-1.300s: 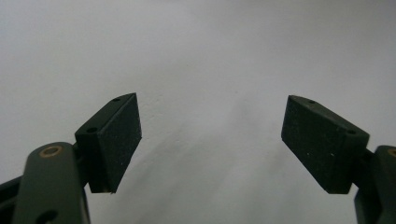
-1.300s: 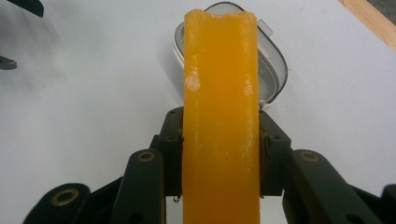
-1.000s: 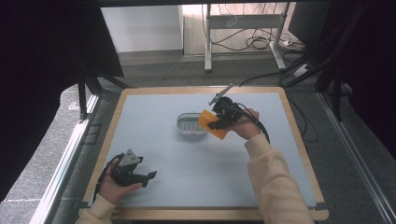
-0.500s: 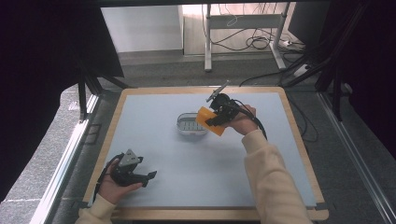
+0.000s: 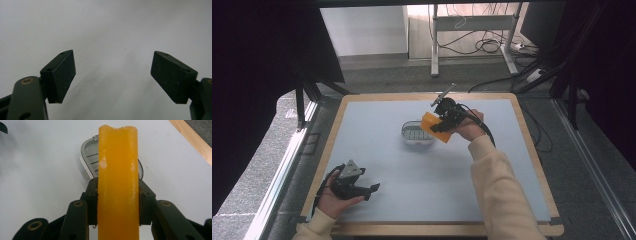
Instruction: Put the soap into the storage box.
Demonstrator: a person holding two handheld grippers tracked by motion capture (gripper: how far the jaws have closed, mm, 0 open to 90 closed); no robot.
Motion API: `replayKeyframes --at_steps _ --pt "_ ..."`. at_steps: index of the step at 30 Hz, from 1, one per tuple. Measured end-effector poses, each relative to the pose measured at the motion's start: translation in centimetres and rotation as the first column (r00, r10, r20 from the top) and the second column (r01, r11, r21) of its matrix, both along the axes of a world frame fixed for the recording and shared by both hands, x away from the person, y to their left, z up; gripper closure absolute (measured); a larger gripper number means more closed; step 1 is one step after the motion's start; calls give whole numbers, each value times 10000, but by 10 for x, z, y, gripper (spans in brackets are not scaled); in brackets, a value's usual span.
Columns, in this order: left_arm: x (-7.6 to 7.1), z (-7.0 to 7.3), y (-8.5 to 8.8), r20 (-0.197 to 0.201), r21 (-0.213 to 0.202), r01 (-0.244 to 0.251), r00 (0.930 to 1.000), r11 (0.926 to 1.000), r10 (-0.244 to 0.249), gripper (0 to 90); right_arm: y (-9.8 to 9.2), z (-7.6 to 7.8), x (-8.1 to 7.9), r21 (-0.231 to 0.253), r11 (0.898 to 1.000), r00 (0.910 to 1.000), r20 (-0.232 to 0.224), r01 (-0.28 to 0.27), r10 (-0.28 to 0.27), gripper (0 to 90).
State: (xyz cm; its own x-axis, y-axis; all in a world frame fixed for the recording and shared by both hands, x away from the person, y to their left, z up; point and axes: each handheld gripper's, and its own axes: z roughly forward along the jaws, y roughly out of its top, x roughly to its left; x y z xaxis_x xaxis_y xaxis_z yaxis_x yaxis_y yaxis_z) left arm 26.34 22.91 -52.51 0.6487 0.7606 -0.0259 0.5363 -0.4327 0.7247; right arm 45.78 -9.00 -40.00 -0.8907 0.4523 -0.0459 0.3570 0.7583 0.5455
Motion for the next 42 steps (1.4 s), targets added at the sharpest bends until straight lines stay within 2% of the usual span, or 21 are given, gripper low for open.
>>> replayKeyframes --at_steps 12,20,31,42 --pt "0 0 0 -20 -12 -23 10000 10000 23 197 6 -1 11 -168 9997 9998 63 -188 190 614" --pt "0 0 0 -18 -12 -25 10000 10000 25 197 11 1 15 -194 9978 9979 120 -639 641 613" --pt "1 0 1 -12 -48 -15 10000 10000 15 197 28 4 25 -350 9934 9939 92 -1096 1100 613" --pt "1 0 1 -13 -124 -30 10000 9999 30 197 46 1 37 -587 9839 9856 -8 -1687 1690 613"
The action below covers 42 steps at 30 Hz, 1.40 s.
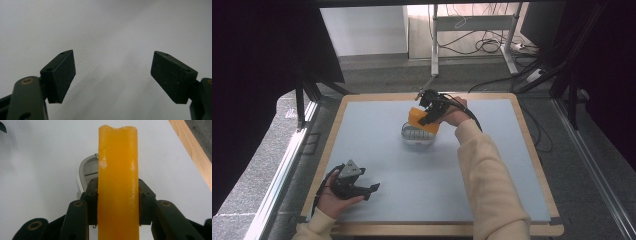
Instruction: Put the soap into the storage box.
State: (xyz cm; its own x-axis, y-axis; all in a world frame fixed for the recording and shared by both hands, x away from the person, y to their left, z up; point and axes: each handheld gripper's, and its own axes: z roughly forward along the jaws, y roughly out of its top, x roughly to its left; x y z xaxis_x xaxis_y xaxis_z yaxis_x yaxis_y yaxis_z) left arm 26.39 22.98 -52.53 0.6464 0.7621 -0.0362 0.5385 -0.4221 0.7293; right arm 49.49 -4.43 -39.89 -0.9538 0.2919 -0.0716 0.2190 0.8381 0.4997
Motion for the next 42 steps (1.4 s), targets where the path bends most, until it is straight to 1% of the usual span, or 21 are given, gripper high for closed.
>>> replayKeyframes --at_steps 8,9,12,14,19,22,23,24,25,30,34,36,39,42 --pt "0 0 0 -28 7 -10 10000 10000 10 197 7 -1 9 -160 9997 9998 -56 -210 209 613" --pt "1 0 1 -38 33 4 10000 10000 -4 197 9 -1 11 -206 9991 9993 -58 -380 379 613" --pt "1 -1 1 -48 -8 -21 10000 10000 21 197 13 -2 12 -404 9981 9989 -37 -461 460 613" --pt "1 -1 1 -53 -6 -19 10000 10000 19 197 15 -3 12 -452 9977 9988 -44 -496 494 613" --pt "1 -1 1 -33 -30 -24 10000 10000 24 197 19 -10 15 -520 9960 9972 -198 -725 716 613" --pt "1 0 1 -25 -45 -40 10000 10000 40 197 22 -15 16 -715 9943 9967 -225 -795 781 613" --pt "1 0 1 -24 -37 -39 10000 10000 39 197 22 -15 16 -715 9943 9967 -225 -795 781 613" --pt "1 -1 1 -22 -26 -44 10000 10000 44 197 23 -18 17 -784 9937 9966 -249 -803 786 613" --pt "1 -1 1 -27 -22 -51 10000 10000 51 197 24 -20 18 -845 9920 9953 -290 -940 919 613" --pt "1 -1 2 -54 47 -26 10000 10000 26 197 26 -27 20 -1007 9887 9935 -361 -1106 1075 613" --pt "1 -1 1 -74 40 1 10000 10000 0 197 27 -29 20 -1103 9860 9919 -355 -1254 1222 613" --pt "1 -1 1 -68 34 23 10000 10000 -23 197 28 -32 20 -1170 9818 9884 -407 -1498 1460 613" --pt "1 -1 1 -75 41 24 10000 10000 -24 197 29 -34 21 -1268 9804 9882 -464 -1509 1461 612" --pt "1 -1 1 -76 36 26 10000 10000 -26 197 30 -37 21 -1296 9778 9860 -490 -1646 1595 612"
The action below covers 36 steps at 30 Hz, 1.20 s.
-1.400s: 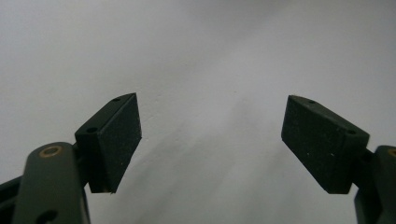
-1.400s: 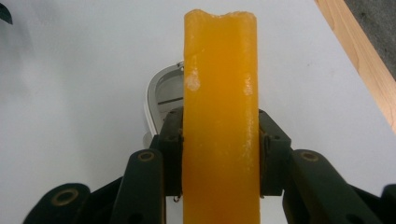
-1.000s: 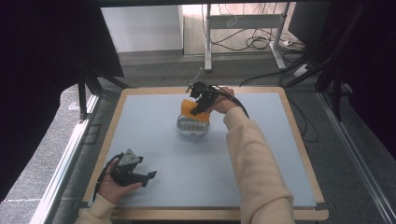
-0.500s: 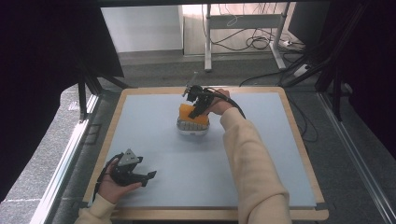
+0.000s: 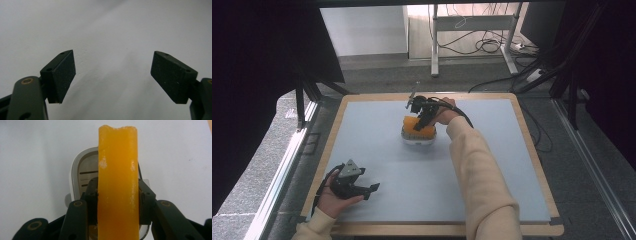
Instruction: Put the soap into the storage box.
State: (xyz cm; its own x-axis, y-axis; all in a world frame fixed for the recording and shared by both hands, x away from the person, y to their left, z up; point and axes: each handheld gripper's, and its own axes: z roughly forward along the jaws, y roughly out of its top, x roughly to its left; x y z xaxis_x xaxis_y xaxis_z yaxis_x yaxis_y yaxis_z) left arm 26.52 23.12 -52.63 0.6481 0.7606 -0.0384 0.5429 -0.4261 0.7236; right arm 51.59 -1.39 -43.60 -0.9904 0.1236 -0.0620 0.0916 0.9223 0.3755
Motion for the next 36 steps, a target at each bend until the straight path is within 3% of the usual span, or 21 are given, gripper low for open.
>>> replayKeyframes --at_steps 5,9,15,16,17,18,19,22,23,26,29,30,32,36 --pt "0 0 0 9 -80 -20 10000 10000 20 197 2 -6 1 -241 9997 10000 -43 -4 3 611" --pt "0 0 0 -7 -68 -39 10000 10000 39 197 2 -6 1 -26 9999 9999 54 123 -122 592" --pt "-1 0 0 -7 -15 -11 10000 10000 11 197 -2 2 0 472 9948 9927 757 906 -940 384" --pt "-1 0 0 -7 -15 -11 10000 10000 11 196 -2 2 0 472 9948 9927 757 906 -940 384" --pt "-1 0 0 -20 -14 -6 10000 10000 6 197 -4 3 -2 646 9899 9851 1093 1260 -1325 334" --pt "-1 0 0 -20 -14 -6 10000 10000 6 196 -4 3 -2 646 9899 9851 1093 1260 -1325 334" --pt "-1 -1 1 -29 -34 -26 10000 10000 26 197 -6 5 -3 1059 9832 9805 1137 1485 -1604 300" --pt "-1 -1 1 -28 -30 -44 10000 10000 44 197 -7 6 -5 1155 9785 9732 1353 1706 -1857 286" --pt "-1 -1 1 -17 -113 -91 10000 9999 91 197 -10 8 -8 1341 9688 9625 1475 2086 -2276 277" --pt "-1 -1 1 -16 -95 -92 10000 9999 92 197 -16 12 -10 1796 9510 9509 1370 2517 -2776 264" --pt "-1 -1 2 -12 -18 -52 10000 10000 52 197 -28 15 -17 2298 9162 9244 1213 3283 -3617 255" --pt "-1 -1 2 -12 -18 -52 10000 10000 52 196 -28 15 -17 2298 9162 9244 1213 3283 -3617 255" --pt "-1 -1 2 3 -32 -70 10000 10000 70 196 -42 15 -25 2689 8895 9065 1064 3694 -4086 242" --pt "-1 0 2 55 -13 -71 10000 10000 71 196 -62 12 -42 3128 8659 8980 782 3903 -4330 239"
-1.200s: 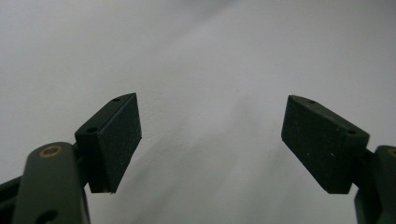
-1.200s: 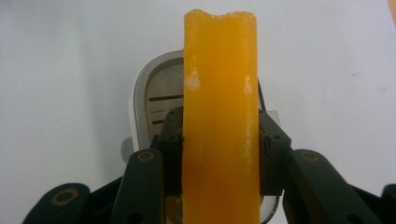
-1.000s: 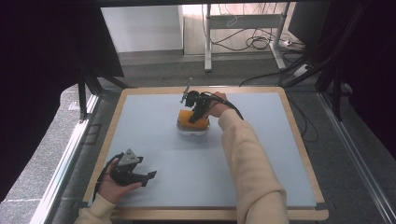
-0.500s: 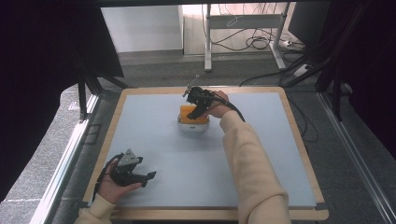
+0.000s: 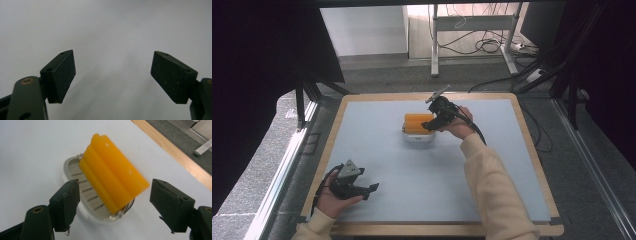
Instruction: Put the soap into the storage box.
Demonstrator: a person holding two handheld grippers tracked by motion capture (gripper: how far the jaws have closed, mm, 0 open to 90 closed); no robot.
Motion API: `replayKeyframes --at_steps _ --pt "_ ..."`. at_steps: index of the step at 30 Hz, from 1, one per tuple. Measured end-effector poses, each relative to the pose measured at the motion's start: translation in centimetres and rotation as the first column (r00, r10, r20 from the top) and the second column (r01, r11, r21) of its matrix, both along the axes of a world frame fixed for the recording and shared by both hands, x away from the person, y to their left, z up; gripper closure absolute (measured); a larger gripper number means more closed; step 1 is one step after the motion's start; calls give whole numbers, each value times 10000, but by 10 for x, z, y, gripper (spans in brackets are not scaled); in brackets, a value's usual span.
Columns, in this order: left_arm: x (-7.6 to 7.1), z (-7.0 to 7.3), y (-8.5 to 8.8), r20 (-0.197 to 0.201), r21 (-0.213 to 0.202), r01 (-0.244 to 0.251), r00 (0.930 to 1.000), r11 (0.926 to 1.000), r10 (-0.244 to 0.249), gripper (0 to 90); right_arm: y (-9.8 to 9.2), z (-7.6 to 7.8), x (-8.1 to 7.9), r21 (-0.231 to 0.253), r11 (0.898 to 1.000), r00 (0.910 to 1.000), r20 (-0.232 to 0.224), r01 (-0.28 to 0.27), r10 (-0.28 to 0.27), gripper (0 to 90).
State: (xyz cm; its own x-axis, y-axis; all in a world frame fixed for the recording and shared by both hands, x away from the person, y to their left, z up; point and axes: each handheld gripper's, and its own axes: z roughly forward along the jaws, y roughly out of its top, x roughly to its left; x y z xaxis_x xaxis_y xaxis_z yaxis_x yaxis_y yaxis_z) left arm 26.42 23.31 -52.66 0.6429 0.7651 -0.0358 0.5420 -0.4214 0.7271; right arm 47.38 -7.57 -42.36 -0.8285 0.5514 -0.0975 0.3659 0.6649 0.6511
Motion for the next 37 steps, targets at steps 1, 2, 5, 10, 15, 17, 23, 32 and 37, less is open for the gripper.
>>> replayKeyframes --at_steps 1,2,5,10,15,17,23,32,37 --pt "0 0 0 19 -31 -37 10000 10000 37 197 -5 0 -5 115 9999 10000 -16 63 -63 239" --pt "0 0 0 9 -21 -43 10000 10000 43 197 -12 -1 -12 289 9995 9999 97 102 -105 239" --pt "0 0 -1 19 -33 -73 10000 10000 73 197 -29 -2 -32 669 9973 9994 136 313 -323 241" --pt "0 0 -2 25 47 -53 10000 10000 52 197 -52 -6 -58 921 9942 9967 535 552 -603 241" --pt "-1 1 -4 60 95 -23 10000 10000 23 197 -85 -16 -95 1220 9879 9941 395 954 -1009 238" --pt "-1 1 -5 71 138 9 10000 9999 -10 197 -95 -22 -108 1287 9858 9932 284 1081 -1126 247" --pt "-1 0 -4 48 167 -8 10000 9999 7 196 -116 -42 -137 1172 9838 9904 104 1357 -1378 240" --pt "-2 0 -5 78 106 -47 10000 9999 46 197 -132 -67 -149 1028 9773 9826 -358 1853 -1825 215" --pt "-1 0 -5 78 104 -65 9999 9999 64 197 -133 -63 -151 1345 9719 9805 86 1933 -1962 209"
